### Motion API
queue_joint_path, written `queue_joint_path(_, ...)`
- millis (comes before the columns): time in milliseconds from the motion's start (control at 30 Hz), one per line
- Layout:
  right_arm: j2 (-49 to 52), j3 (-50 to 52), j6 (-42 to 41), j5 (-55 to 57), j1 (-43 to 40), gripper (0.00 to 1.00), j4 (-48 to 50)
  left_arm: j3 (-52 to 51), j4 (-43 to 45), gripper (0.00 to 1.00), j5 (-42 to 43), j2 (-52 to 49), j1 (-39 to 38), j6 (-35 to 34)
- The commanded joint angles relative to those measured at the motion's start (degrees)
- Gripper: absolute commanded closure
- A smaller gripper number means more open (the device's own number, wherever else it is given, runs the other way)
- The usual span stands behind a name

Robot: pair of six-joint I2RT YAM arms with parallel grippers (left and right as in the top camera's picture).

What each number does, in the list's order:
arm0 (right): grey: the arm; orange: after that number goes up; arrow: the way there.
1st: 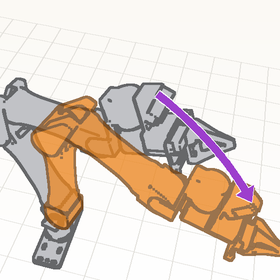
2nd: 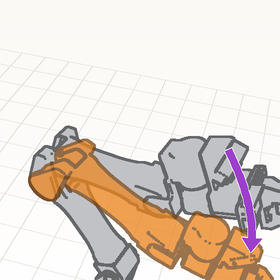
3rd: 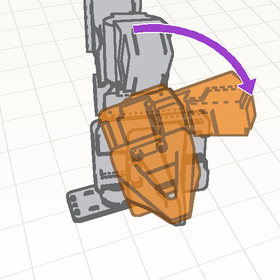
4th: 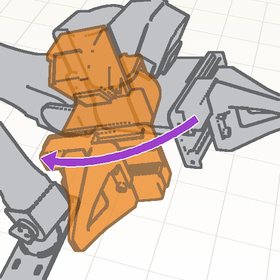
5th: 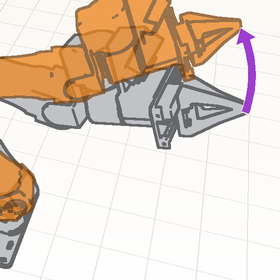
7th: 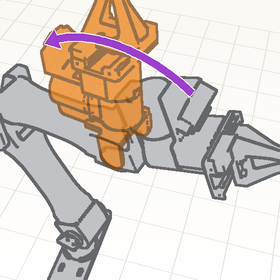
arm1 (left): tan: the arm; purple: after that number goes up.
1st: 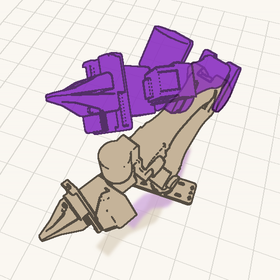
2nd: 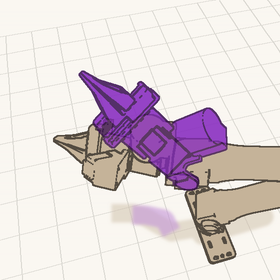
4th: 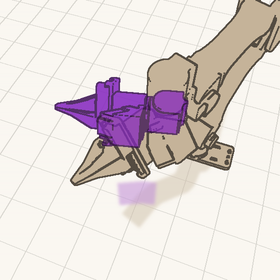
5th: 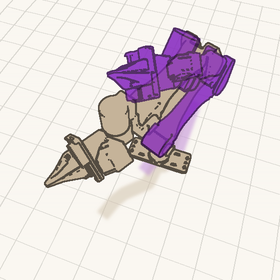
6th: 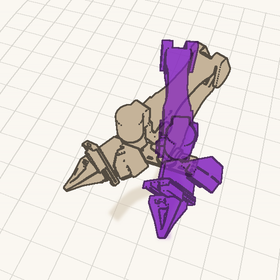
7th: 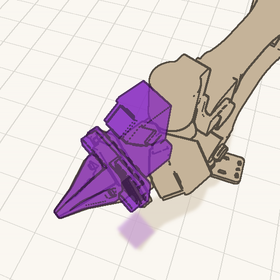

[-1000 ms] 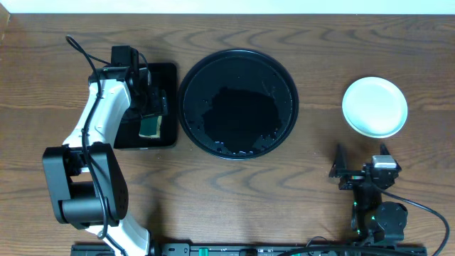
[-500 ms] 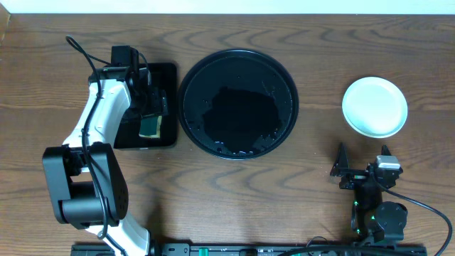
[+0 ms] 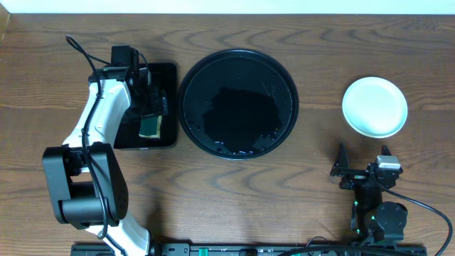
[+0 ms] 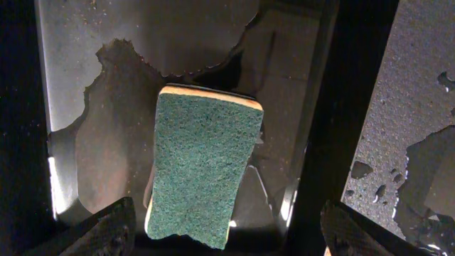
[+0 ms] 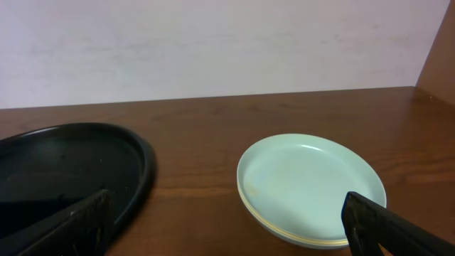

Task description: Clean dirty plates on tray and stack at the side

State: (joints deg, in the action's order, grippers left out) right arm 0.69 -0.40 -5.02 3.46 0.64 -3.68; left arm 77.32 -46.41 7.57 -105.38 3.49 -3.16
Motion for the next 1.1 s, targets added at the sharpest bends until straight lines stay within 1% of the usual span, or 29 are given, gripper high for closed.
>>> queue_joint_path(0, -0.3, 0.1, -0.7, 0.6, -0.8, 0.01, -0.2, -0.4, -0.2, 0.17, 0.2, 0.4, -0.3, -0.1)
queue_joint_path(133, -0.3, 0.1, -0.7, 0.6, -0.8, 0.01, -0.2, -0.4, -0.2, 0.17, 0.2, 4.6, -0.3, -0.1)
queue_joint_path(233, -0.3, 0.1, -0.7, 0.6, -0.8, 0.01, -0.2, -0.4, -0.2, 0.17, 0.2, 10.7, -0.3, -0.1)
queue_joint_path(600, -0.3, 0.1, -0.7, 0.6, -0.8, 0.01, -0.2, -0.4, -0.2, 0.17, 0.1, 42.4, -0.3, -0.1)
queue_joint_path(733, -0.3, 0.1, -0.7, 0.6, -0.8, 0.01, -0.2, -0.8, -1.8, 0.17, -2.4, 53.4, -0.3, -0.1)
queue_joint_path(867, -0.3, 0.1, -0.7, 0.6, -0.8, 0.01, -0.2, -4.2, -3.7, 0.17, -2.4, 64.8, -0.3, 0.0)
queue_joint_path(1067, -0.3, 0.1, -0.7, 0.6, -0.8, 0.01, -0.2, -16.4, -5.1, 0.17, -2.5, 83.3, -0.3, 0.0)
